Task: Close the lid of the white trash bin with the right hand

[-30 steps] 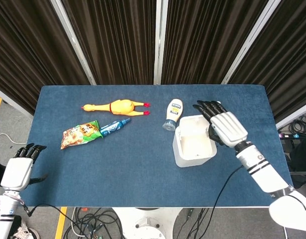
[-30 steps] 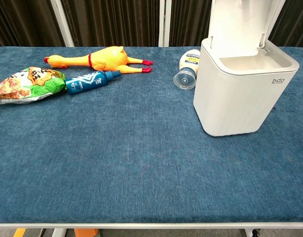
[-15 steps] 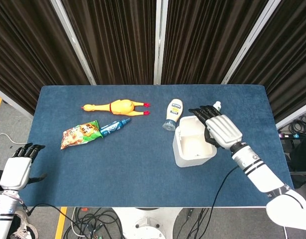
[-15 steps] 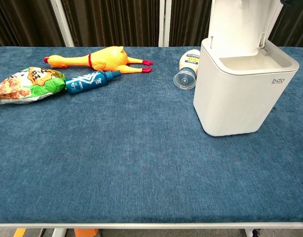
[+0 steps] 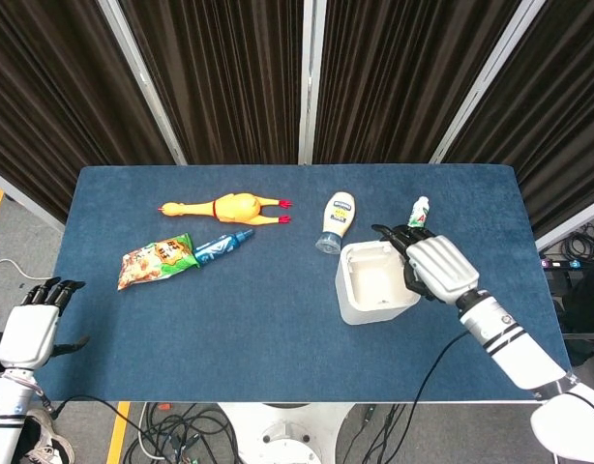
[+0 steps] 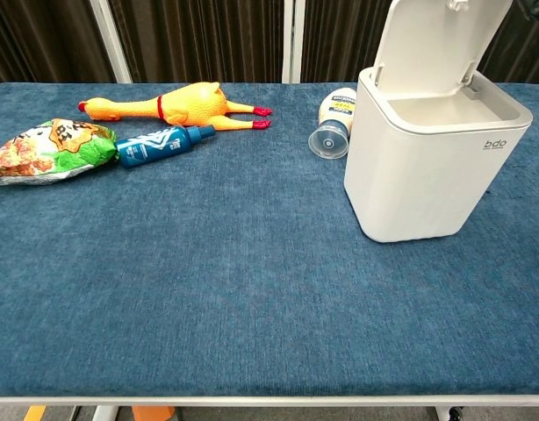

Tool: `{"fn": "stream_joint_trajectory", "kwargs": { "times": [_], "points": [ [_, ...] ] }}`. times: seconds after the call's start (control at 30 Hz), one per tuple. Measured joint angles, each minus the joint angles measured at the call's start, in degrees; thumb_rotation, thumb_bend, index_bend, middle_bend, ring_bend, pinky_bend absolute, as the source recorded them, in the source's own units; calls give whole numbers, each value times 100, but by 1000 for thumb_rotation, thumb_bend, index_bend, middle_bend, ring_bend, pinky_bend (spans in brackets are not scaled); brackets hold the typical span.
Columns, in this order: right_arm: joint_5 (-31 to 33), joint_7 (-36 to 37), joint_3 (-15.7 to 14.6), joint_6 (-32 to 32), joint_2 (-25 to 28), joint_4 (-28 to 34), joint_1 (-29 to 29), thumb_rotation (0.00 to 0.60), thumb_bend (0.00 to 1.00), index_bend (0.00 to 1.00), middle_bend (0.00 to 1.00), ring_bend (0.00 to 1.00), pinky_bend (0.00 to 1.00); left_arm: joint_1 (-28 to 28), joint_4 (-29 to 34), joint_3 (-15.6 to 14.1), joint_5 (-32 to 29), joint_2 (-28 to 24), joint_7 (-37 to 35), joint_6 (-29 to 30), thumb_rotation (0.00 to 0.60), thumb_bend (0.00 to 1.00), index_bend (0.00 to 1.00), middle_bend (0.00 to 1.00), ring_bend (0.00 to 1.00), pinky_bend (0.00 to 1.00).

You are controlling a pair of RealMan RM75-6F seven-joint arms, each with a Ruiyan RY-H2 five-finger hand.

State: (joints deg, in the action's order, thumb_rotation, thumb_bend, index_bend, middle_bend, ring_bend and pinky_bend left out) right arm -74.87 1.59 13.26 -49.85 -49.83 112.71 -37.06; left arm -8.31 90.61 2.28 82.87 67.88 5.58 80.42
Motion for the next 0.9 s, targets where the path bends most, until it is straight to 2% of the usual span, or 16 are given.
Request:
{"fn": "stream_joint_trajectory", "kwargs": {
  "times": [0.57, 0.9],
  "points": [
    [-1231, 294, -723, -355, 41, 138, 492, 600, 1000, 7, 239, 140, 205, 40, 147, 8, 34, -92, 67, 101, 600, 0, 205, 200, 107, 189],
    [-1416, 547, -931, -298, -188, -159, 498, 600, 1000, 7, 239, 140, 205, 52, 79, 13, -14, -77, -31, 74, 600, 0, 205, 200, 107, 190]
  ]
}}
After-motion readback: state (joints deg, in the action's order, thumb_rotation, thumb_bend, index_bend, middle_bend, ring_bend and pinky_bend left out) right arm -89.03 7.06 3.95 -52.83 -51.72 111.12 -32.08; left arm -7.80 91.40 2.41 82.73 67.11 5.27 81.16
